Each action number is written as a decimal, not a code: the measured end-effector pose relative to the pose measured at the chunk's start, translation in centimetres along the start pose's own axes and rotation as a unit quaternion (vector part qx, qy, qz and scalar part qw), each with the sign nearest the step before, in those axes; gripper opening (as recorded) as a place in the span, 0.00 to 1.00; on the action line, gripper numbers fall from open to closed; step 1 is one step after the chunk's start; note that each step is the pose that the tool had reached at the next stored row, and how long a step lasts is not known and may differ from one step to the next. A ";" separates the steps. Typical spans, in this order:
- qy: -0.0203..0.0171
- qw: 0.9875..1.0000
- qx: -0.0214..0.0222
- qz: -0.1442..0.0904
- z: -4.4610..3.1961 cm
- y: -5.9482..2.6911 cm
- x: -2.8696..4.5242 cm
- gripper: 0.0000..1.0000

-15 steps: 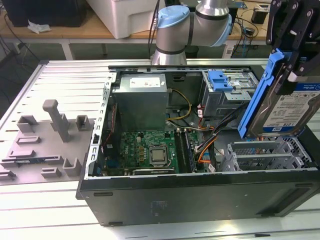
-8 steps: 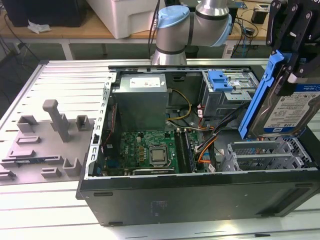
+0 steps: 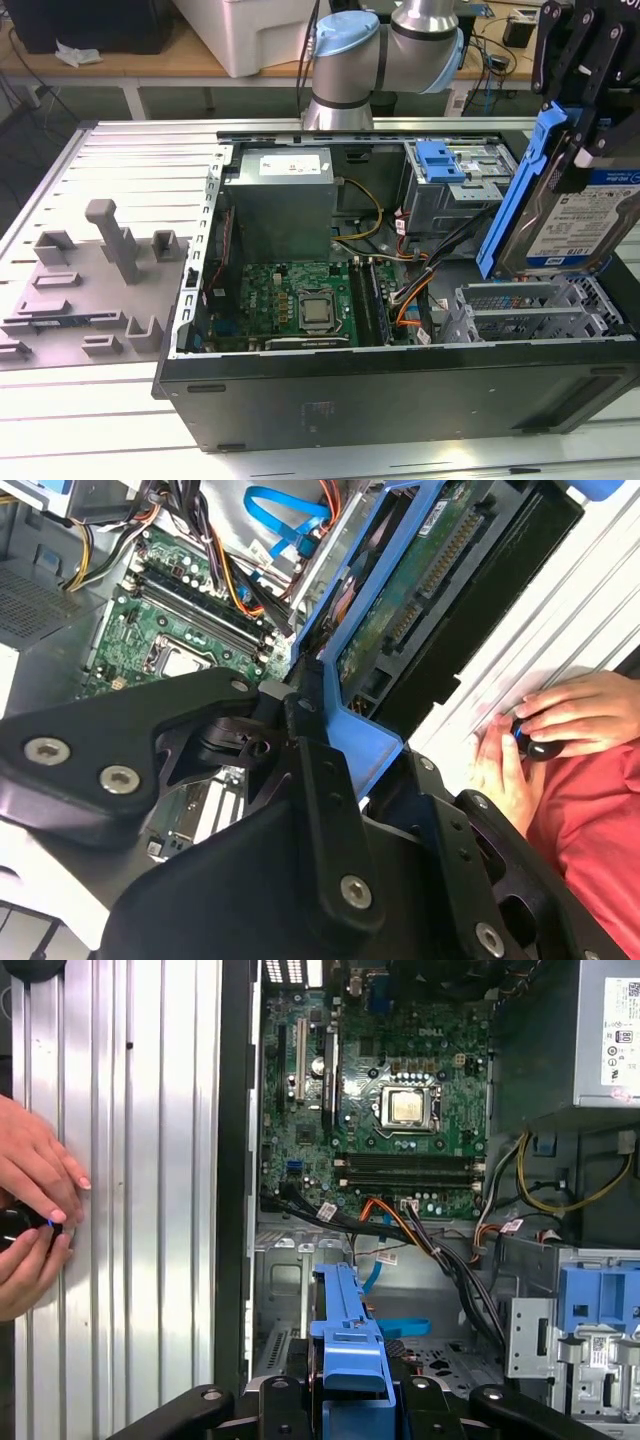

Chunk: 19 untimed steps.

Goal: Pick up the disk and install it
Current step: 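Insert the disk into the insertion slot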

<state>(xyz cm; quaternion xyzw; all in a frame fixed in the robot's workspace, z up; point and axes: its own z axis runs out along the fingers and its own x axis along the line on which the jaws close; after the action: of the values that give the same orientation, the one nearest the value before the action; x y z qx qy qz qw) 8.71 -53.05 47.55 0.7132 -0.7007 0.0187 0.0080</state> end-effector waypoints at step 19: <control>-0.016 1.000 0.002 0.007 0.18 0.10 0.36 0.37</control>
<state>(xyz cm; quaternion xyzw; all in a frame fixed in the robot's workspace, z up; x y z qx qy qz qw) 8.62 -53.42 47.38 0.7084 -0.7057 0.0084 -0.0050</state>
